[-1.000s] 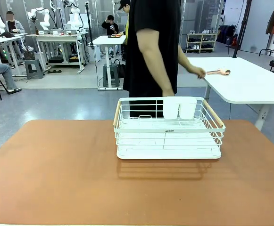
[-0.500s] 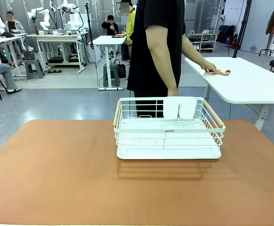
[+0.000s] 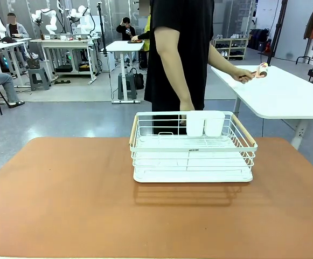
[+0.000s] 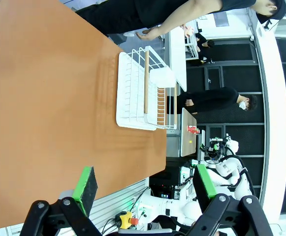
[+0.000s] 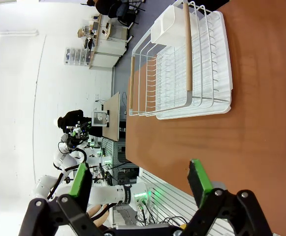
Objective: Clean the table.
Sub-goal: Pick up the Lint Roller when the human hands it over.
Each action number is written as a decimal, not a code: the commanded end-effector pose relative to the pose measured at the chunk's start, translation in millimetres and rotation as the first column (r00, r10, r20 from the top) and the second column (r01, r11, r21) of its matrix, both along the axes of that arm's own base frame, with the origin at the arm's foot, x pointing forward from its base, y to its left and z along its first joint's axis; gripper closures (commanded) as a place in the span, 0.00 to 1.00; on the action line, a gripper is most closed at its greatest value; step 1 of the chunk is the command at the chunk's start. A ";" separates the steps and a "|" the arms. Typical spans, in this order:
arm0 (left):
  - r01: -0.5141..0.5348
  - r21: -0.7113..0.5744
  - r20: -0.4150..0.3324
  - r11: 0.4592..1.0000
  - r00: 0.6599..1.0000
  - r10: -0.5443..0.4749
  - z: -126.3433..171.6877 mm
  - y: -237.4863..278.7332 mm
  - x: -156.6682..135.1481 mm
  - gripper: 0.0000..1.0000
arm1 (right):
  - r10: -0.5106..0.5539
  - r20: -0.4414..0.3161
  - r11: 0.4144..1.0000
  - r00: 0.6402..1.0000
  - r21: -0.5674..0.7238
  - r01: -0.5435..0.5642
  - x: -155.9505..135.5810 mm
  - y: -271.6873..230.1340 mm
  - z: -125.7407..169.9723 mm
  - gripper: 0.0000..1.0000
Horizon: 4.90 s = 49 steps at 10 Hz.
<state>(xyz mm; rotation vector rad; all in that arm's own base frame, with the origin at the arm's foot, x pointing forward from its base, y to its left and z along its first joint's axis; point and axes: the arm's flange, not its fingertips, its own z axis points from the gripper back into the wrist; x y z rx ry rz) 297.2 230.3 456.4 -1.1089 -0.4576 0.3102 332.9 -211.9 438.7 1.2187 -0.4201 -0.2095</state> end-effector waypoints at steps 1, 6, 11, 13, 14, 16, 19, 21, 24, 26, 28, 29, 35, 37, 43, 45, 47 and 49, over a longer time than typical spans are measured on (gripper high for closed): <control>0.008 -0.009 0.029 1.000 1.000 -0.008 3.1 2.1 -2.2 0.00 | -0.004 0.022 1.000 1.000 0.008 0.004 -0.3 1.0 2.8 0.00; 0.008 -0.009 0.029 1.000 1.000 -0.008 3.1 2.1 -2.2 0.00 | -0.004 0.022 1.000 1.000 0.008 0.004 -0.3 1.0 2.8 0.00; 0.008 -0.009 0.029 1.000 1.000 -0.008 3.1 2.1 -2.2 0.00 | -0.004 0.022 1.000 1.000 0.008 0.004 -0.3 1.0 2.8 0.00; 0.008 -0.009 0.029 1.000 1.000 -0.008 3.1 2.1 -2.2 0.00 | -0.004 0.022 1.000 1.000 0.008 0.004 -0.3 1.0 2.8 0.00; 0.008 -0.009 0.029 1.000 1.000 -0.008 3.1 2.1 -2.2 0.00 | -0.004 0.022 1.000 1.000 0.008 0.004 -0.3 1.0 2.8 0.00; 0.008 -0.009 0.029 1.000 1.000 -0.008 3.1 2.1 -2.2 0.00 | -0.004 0.022 1.000 1.000 0.008 0.004 -0.3 1.0 2.8 0.00; 0.008 -0.009 0.029 1.000 1.000 -0.008 3.1 2.1 -2.2 0.00 | -0.004 0.022 1.000 1.000 0.008 0.004 -0.3 1.0 2.8 0.00; 0.008 -0.009 0.029 1.000 1.000 -0.008 3.1 2.1 -2.2 0.00 | -0.004 0.022 1.000 1.000 0.008 0.004 -0.3 1.0 2.8 0.00; 0.008 -0.009 0.029 1.000 1.000 -0.008 3.1 2.1 -2.2 0.00 | -0.004 0.022 1.000 1.000 0.008 0.004 -0.3 1.0 2.8 0.00; 0.008 -0.009 0.029 1.000 1.000 -0.008 3.1 2.1 -2.2 0.00 | -0.004 0.022 1.000 1.000 0.008 0.004 -0.3 1.0 2.8 0.00; 0.008 -0.009 0.029 1.000 1.000 -0.008 3.1 2.1 -2.2 0.00 | 0.000 0.000 1.000 1.000 0.000 0.000 0.1 0.1 0.1 0.00; 0.008 -0.009 0.029 1.000 1.000 -0.008 3.1 2.1 -2.2 0.00 | -0.014 -0.004 1.000 1.000 -0.016 0.014 -5.0 6.6 7.8 0.00; 0.008 -0.009 0.029 1.000 1.000 -0.008 3.1 2.1 -2.2 0.00 | -0.164 -0.282 0.987 0.945 -0.043 0.158 -6.3 77.3 62.5 0.00; 0.008 -0.009 0.029 1.000 1.000 -0.008 3.1 2.1 -2.2 0.00 | -0.182 -0.345 0.983 0.921 -0.030 0.184 14.2 100.1 72.5 0.00; 0.008 -0.009 0.029 1.000 1.000 -0.008 3.1 2.1 -2.2 0.00 | -0.223 -0.349 0.974 0.910 -0.034 0.225 51.2 156.5 60.1 0.00; 0.008 -0.009 0.029 1.000 1.000 -0.008 3.1 2.1 -2.2 0.00 | -0.261 -0.333 0.965 0.906 -0.067 0.253 61.7 173.6 52.9 0.00; 0.008 -0.009 0.029 1.000 1.000 -0.008 3.1 2.1 -2.2 0.00 | -0.280 -0.320 0.960 0.905 -0.074 0.271 71.3 181.4 49.7 0.00; 0.008 -0.009 0.029 1.000 1.000 -0.008 3.1 2.1 -2.2 0.00 | -0.301 -0.300 0.953 0.905 -0.083 0.290 76.4 182.6 48.5 0.00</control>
